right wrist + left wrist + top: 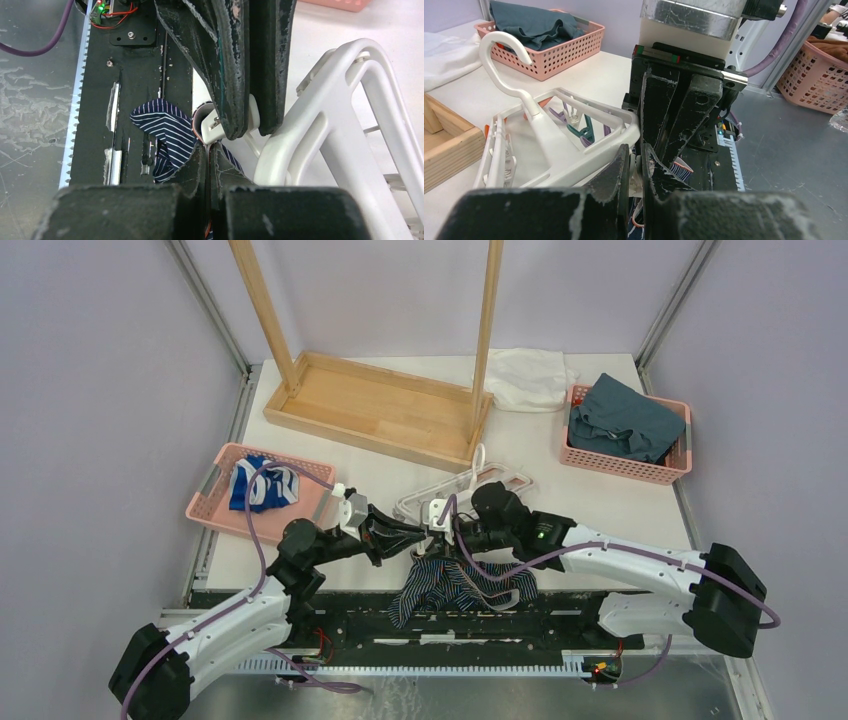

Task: Clip the underwear to the hanger

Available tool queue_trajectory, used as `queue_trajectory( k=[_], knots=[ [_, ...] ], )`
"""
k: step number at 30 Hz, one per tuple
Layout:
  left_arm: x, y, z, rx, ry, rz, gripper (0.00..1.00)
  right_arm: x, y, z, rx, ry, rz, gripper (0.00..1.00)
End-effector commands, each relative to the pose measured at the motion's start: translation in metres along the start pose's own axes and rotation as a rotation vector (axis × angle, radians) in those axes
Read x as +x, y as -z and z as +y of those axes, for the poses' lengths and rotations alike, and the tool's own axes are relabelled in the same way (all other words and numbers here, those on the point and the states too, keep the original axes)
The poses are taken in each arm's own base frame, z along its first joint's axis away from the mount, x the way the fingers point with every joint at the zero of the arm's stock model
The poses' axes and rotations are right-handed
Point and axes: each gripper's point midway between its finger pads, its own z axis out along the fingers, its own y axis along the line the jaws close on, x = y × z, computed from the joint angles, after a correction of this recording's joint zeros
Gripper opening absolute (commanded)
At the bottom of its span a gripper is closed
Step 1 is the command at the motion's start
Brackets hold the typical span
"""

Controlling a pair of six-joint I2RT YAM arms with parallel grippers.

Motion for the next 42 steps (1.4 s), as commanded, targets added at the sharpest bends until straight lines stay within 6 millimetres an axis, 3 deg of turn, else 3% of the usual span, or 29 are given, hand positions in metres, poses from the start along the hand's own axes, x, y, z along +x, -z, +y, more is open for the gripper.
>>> queue_trajectory(
  k=[1,42],
  knots=[
    [-0.041,-0.006,-0.014,0.057,-0.036,-0.101,0.03,-0.018,0.001,-0.014,0.055,0.031,-0.034,0.00],
    [-0.034,-0.008,-0.013,0.065,-0.014,-0.076,0.03,-0.032,0.019,-0.038,0.233,0.032,-0.091,0.00]
  ],
)
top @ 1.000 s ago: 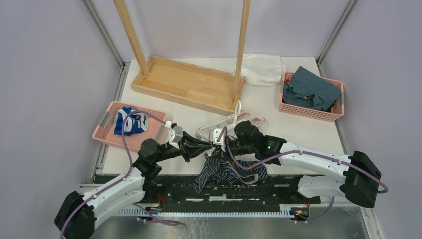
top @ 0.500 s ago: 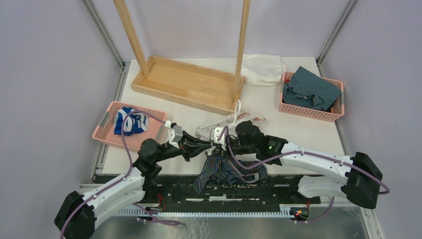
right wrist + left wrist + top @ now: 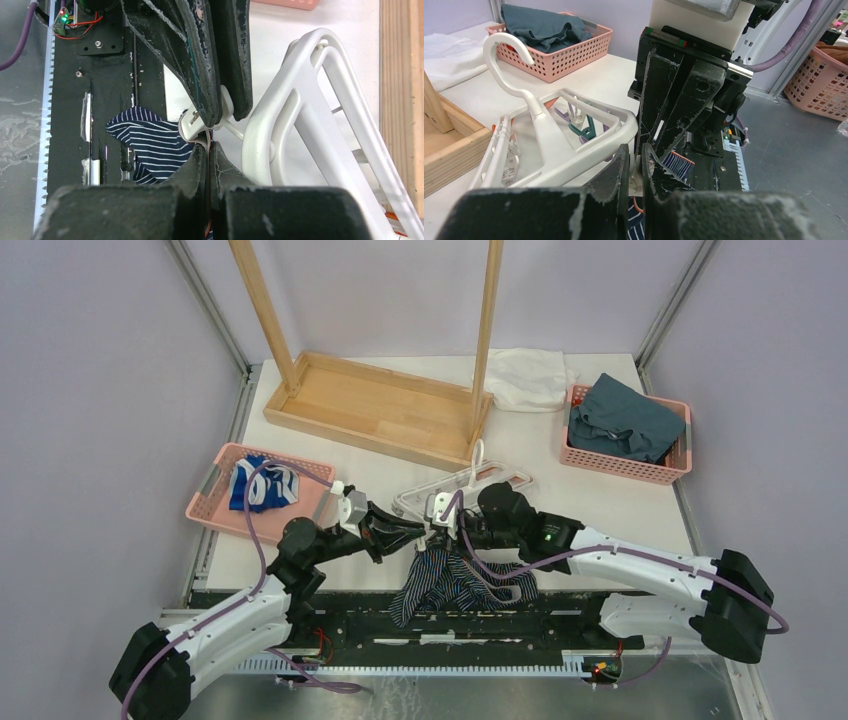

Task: Clip the underwear to the hanger

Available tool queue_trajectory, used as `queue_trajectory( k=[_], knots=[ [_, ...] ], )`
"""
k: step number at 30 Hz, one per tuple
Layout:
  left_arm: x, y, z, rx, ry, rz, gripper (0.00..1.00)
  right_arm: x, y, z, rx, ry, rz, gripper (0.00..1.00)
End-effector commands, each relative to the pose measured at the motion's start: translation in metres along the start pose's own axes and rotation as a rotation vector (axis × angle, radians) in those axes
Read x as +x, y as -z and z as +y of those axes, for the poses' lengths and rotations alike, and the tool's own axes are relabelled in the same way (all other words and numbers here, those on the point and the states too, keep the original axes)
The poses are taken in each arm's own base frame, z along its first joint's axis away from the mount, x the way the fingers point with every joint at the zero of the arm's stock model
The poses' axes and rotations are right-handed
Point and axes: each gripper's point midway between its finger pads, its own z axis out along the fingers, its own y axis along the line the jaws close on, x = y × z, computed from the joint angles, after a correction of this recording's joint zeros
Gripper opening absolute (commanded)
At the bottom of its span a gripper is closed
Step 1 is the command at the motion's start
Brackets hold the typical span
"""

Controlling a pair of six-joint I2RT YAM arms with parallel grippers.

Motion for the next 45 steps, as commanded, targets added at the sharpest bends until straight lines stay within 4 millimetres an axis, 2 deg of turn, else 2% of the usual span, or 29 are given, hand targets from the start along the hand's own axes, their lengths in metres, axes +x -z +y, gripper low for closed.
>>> queue_trajectory(
  k=[1,5,16,26,31,38,45],
  knots=[
    [-0.030,-0.006,-0.020,0.093,-0.010,-0.065,0.03,-0.025,0.006,-0.020,0.102,0.021,-0.084,0.00],
    [-0.029,-0.006,-0.019,0.091,-0.013,-0.059,0.03,-0.017,0.007,-0.018,0.091,0.024,-0.053,0.00],
    [-0.029,-0.004,-0.009,0.031,-0.043,-0.051,0.03,-0.012,0.024,-0.007,0.060,0.021,-0.019,0.00],
    [-0.024,-0.005,-0.008,0.029,-0.038,-0.035,0.03,-0.016,0.035,-0.003,0.066,-0.002,-0.043,0.00],
    [-0.031,-0.006,-0.013,0.045,-0.040,-0.057,0.03,-0.010,0.019,0.009,-0.010,-0.055,-0.042,0.00],
    [-0.050,-0.004,-0.022,0.069,-0.054,-0.118,0.03,0.005,-0.002,0.010,-0.041,-0.081,-0.022,0.00],
    [-0.046,-0.004,-0.022,0.074,-0.041,-0.105,0.03,-0.006,-0.001,0.007,-0.029,-0.065,-0.066,0.00]
  ],
)
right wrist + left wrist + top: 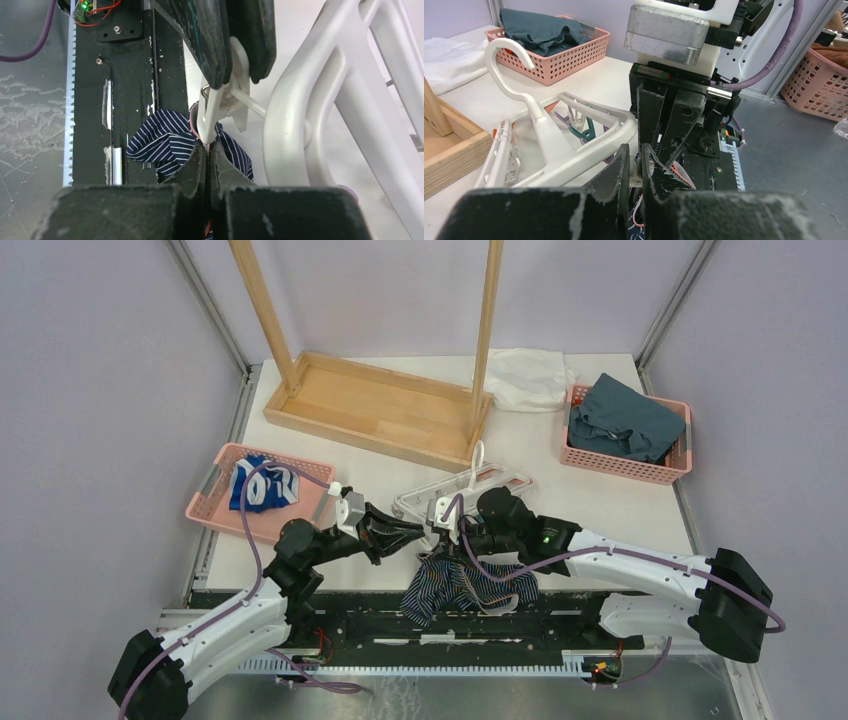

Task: Clip the underwear to the hanger

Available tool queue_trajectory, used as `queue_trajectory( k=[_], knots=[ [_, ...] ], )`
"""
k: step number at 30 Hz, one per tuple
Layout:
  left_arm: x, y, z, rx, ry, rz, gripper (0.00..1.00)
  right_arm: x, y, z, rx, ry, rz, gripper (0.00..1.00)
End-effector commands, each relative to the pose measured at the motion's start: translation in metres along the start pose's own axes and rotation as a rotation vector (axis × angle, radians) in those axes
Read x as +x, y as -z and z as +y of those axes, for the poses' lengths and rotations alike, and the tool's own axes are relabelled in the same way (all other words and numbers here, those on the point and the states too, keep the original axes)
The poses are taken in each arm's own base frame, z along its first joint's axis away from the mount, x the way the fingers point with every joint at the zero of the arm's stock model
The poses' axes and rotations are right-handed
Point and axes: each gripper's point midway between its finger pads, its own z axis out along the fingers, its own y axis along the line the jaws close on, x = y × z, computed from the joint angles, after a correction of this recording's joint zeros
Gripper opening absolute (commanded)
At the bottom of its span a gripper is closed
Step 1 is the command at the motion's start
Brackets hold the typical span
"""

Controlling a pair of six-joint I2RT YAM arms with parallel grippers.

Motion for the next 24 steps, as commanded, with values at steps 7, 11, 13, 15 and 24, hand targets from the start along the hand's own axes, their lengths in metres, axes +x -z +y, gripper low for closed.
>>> queue_trajectory(
  k=[7,11,13,15,24],
  knots=[
    [-0.036,-0.007,-0.017,0.076,-0.034,-0.086,0.03,-0.044,0.012,0.000,0.002,0.082,-0.146,0.00],
    [-0.035,-0.007,-0.017,0.081,-0.034,-0.082,0.03,-0.045,0.015,0.004,-0.018,0.103,-0.140,0.00],
    [-0.034,-0.008,-0.017,0.084,-0.033,-0.080,0.03,-0.044,0.015,0.004,-0.020,0.104,-0.133,0.00],
    [-0.035,-0.008,-0.018,0.087,-0.032,-0.080,0.03,-0.044,0.013,0.003,-0.024,0.101,-0.125,0.00],
    [-0.035,-0.008,-0.019,0.097,-0.031,-0.078,0.03,-0.050,0.010,0.000,-0.018,0.113,-0.133,0.00]
  ],
)
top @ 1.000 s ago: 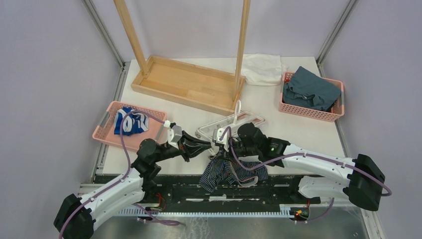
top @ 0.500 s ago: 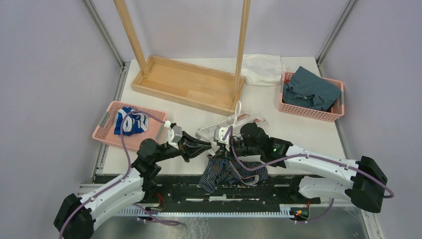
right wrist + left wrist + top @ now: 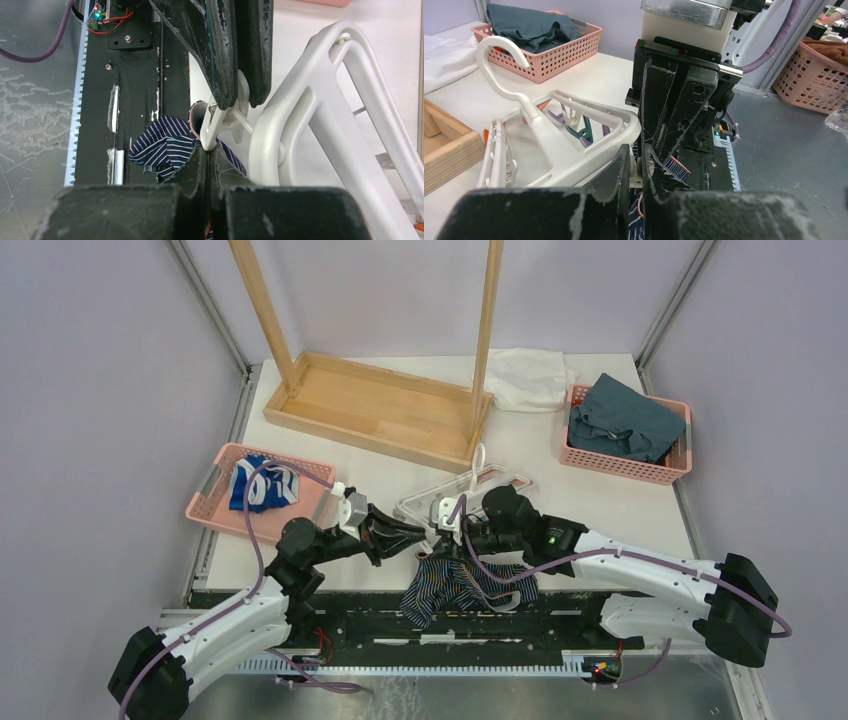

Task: Clip the underwear to the hanger

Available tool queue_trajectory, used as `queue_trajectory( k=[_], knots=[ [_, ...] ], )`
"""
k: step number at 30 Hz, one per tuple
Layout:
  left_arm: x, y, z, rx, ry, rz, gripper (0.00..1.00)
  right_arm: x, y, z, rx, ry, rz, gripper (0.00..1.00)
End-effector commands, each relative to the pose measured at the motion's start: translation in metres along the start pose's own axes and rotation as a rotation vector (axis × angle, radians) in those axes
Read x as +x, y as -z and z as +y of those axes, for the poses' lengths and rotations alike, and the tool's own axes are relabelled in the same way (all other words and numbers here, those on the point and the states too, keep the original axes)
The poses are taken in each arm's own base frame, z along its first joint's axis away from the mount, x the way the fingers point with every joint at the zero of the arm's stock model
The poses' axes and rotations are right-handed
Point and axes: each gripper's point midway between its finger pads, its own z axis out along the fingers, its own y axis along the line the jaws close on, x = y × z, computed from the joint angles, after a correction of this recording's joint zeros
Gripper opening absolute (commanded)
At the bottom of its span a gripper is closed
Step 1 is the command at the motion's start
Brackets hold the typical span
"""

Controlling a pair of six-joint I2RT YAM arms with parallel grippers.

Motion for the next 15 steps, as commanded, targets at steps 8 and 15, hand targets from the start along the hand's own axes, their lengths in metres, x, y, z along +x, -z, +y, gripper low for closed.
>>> queue_trajectory(
  k=[8,15],
  knots=[
    [-0.041,-0.007,-0.025,0.120,-0.042,-0.095,0.03,-0.031,0.007,-0.010,0.029,0.086,-0.048,0.00],
    [-0.038,-0.009,-0.027,0.144,-0.025,-0.077,0.03,-0.036,0.010,-0.010,0.024,0.107,-0.048,0.00]
  ],
)
